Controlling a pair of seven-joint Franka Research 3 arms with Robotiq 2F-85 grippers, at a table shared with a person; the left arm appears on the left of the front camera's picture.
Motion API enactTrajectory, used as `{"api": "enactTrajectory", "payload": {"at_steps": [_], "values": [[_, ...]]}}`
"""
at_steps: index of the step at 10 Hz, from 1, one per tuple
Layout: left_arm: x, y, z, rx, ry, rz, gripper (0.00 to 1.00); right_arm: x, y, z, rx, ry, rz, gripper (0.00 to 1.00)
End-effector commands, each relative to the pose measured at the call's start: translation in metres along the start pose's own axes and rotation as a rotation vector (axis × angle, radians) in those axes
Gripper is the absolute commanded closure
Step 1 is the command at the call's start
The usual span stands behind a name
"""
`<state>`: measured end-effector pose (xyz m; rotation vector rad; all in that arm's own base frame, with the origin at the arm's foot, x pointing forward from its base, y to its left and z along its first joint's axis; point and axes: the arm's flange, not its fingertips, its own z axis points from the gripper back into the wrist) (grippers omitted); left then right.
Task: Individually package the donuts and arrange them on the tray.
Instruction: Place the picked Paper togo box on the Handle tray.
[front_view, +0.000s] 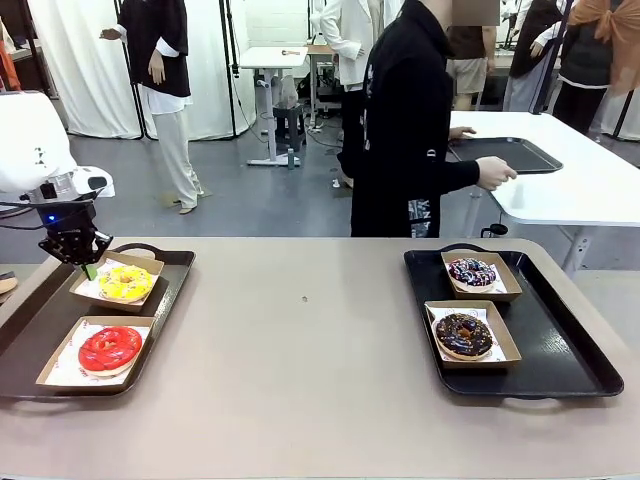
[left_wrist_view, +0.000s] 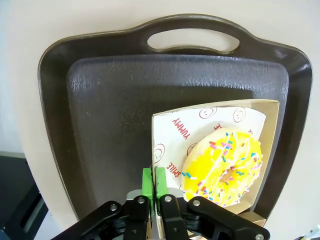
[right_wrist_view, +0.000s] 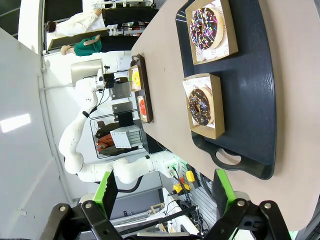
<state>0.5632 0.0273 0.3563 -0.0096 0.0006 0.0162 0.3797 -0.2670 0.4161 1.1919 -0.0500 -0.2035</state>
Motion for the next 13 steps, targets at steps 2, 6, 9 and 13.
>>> {"api": "enactTrajectory", "payload": {"at_steps": [2, 6, 9, 13], "values": [[-0.007, -0.003, 0.006, 0.014, -0.003, 0.025, 0.1, -0.001, 0.002, 0.0, 0.005, -0.002, -0.012, 0.0], [-0.024, 0.004, 0.031, 0.018, -0.009, 0.053, 0.47, -0.001, 0.002, 0.0, 0.005, -0.002, -0.012, 0.0], [-0.038, 0.008, 0.043, -0.027, 0.013, 0.042, 0.18, -0.001, 0.002, 0.0, 0.005, -0.002, -0.012, 0.0], [-0.038, 0.007, 0.049, -0.025, 0.007, 0.047, 0.0, -0.001, 0.002, 0.0, 0.005, -0.002, -0.012, 0.0]]}}
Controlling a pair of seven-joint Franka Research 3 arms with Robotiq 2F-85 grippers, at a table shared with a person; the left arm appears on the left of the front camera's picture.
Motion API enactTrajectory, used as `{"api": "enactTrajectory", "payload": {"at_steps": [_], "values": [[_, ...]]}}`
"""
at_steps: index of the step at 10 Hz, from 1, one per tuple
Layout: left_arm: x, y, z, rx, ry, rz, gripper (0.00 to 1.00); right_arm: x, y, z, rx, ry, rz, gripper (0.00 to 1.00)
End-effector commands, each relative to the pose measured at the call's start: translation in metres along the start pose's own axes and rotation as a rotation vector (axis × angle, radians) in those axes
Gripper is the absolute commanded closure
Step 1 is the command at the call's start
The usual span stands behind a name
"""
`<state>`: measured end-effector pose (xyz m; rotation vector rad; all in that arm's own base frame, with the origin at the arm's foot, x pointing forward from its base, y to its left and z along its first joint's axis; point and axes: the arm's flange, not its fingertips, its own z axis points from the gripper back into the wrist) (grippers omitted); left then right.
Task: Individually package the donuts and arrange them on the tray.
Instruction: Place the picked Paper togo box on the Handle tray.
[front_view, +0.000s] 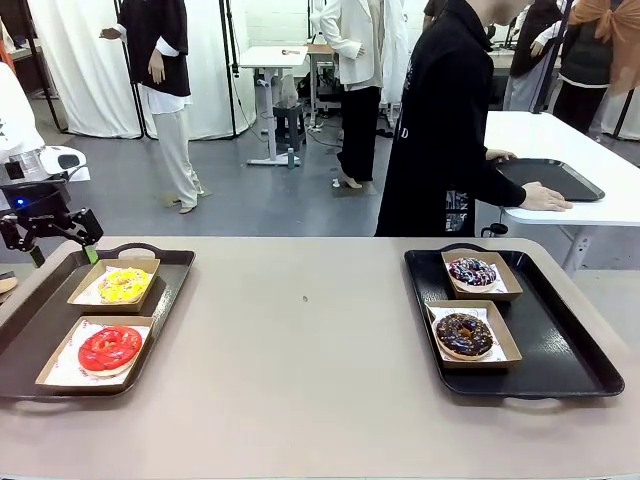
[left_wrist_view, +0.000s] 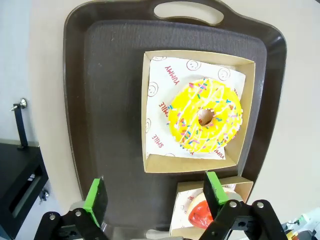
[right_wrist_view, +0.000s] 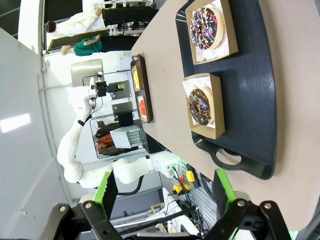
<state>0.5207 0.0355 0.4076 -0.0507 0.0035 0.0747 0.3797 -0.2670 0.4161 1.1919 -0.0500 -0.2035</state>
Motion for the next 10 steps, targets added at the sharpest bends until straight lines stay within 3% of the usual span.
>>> {"api": "enactTrajectory", "payload": {"at_steps": [1, 9, 10], "values": [[0.004, -0.002, -0.003, 0.016, 0.003, -0.012, 0.0, -0.001, 0.002, 0.0, 0.005, -0.002, -0.012, 0.0], [0.001, -0.002, -0.003, 0.004, 0.006, -0.006, 0.0, -0.001, 0.002, 0.0, 0.005, -0.002, -0.012, 0.0], [-0.008, 0.02, 0.025, -0.206, -0.037, 0.027, 0.0, -0.001, 0.002, 0.0, 0.005, -0.002, -0.012, 0.0]]}}
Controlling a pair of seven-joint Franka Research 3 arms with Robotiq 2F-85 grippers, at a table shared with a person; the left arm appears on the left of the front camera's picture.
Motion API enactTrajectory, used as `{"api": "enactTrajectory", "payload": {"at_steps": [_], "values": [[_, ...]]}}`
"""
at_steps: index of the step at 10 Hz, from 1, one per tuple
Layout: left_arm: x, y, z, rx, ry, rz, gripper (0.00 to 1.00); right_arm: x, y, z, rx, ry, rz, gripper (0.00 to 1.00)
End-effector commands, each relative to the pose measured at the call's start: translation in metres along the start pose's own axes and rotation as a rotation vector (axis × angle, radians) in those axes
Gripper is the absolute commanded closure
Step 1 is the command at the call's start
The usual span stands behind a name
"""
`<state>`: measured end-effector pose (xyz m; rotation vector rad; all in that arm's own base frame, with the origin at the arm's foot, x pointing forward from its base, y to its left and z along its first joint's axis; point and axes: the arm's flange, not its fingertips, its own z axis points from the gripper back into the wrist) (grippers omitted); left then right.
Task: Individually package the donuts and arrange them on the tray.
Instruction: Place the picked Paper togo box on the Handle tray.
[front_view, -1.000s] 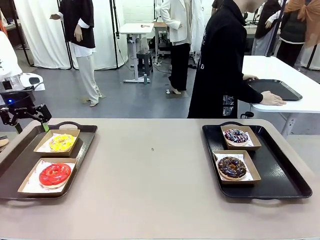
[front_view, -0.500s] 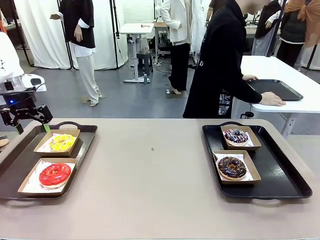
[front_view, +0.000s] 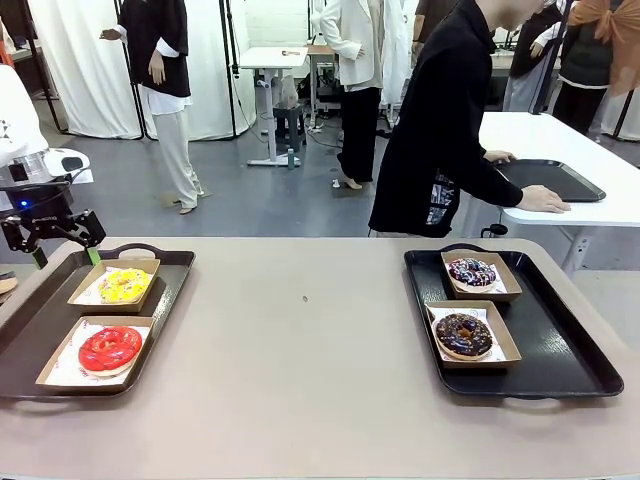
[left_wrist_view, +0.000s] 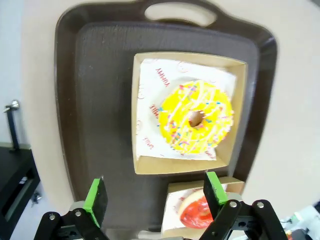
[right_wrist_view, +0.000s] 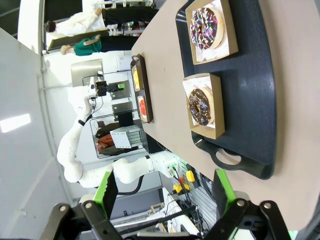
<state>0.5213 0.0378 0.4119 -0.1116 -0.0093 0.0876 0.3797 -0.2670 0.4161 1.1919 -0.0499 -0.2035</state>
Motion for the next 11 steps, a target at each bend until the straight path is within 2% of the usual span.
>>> {"api": "enactTrajectory", "payload": {"at_steps": [1, 2, 3, 5, 6, 8, 9, 11], "values": [[-0.002, 0.045, 0.051, -0.291, -0.06, 0.014, 0.0, -0.001, 0.002, 0.0, 0.005, -0.003, -0.012, 0.0], [-0.022, 0.07, 0.068, -0.434, -0.086, 0.035, 0.0, -0.001, 0.002, 0.0, 0.005, -0.003, -0.012, 0.0], [-0.064, 0.092, 0.07, -0.562, -0.135, 0.09, 0.0, -0.001, 0.002, 0.0, 0.005, -0.003, -0.012, 0.0], [-0.07, 0.159, 0.082, -0.775, -0.144, 0.138, 0.0, -0.001, 0.002, 0.0, 0.005, -0.003, -0.012, 0.0], [-0.103, 0.18, 0.062, -0.873, -0.156, 0.184, 0.0, -0.001, 0.002, 0.0, 0.005, -0.003, -0.012, 0.0], [-0.12, 0.218, 0.028, -1.017, -0.103, 0.22, 0.0, -0.001, 0.002, 0.0, 0.005, -0.003, -0.012, 0.0], [-0.139, 0.229, 0.011, -1.079, -0.097, 0.217, 0.0, -0.001, 0.002, 0.0, 0.005, -0.003, -0.012, 0.0], [-0.154, 0.252, -0.005, -1.166, -0.067, 0.203, 0.0, -0.001, 0.002, 0.0, 0.005, -0.003, -0.012, 0.0]]}}
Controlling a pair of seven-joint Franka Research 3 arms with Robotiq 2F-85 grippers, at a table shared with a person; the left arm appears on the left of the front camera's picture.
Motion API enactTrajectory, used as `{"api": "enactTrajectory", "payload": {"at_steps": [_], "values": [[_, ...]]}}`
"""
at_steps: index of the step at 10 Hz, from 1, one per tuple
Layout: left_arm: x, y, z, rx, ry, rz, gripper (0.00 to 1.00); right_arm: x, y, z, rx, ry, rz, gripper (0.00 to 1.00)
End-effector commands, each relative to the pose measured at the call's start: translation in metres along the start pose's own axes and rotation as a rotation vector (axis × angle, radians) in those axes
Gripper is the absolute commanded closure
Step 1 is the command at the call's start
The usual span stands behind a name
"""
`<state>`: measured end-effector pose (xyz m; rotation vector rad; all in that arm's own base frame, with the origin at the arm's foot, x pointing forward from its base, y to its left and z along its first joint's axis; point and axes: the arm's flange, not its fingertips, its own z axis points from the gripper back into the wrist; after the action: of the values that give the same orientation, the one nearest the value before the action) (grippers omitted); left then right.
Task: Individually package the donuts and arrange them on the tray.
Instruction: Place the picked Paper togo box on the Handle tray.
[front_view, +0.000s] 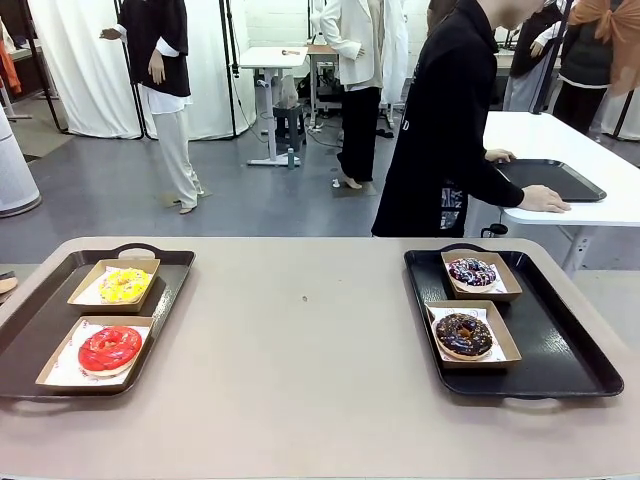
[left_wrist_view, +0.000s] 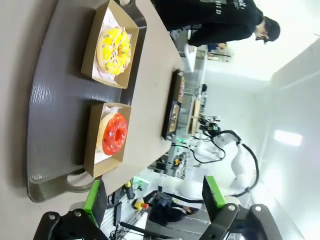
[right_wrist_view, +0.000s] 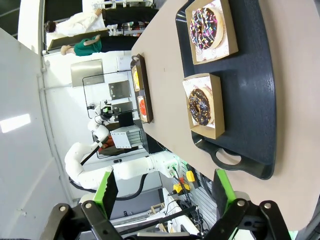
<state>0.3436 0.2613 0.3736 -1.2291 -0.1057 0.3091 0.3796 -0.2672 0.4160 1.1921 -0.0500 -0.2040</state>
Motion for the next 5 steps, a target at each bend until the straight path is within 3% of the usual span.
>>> {"api": "enactTrajectory", "payload": {"at_steps": [1, 5], "values": [[-0.006, 0.006, 0.015, -0.054, 0.0, -0.021, 0.0, -0.001, 0.002, 0.0, 0.005, -0.002, -0.012, 0.0], [-0.008, 0.012, 0.01, -0.044, 0.005, 0.003, 0.0, -0.001, 0.002, 0.0, 0.005, -0.002, -0.012, 0.0]]}}
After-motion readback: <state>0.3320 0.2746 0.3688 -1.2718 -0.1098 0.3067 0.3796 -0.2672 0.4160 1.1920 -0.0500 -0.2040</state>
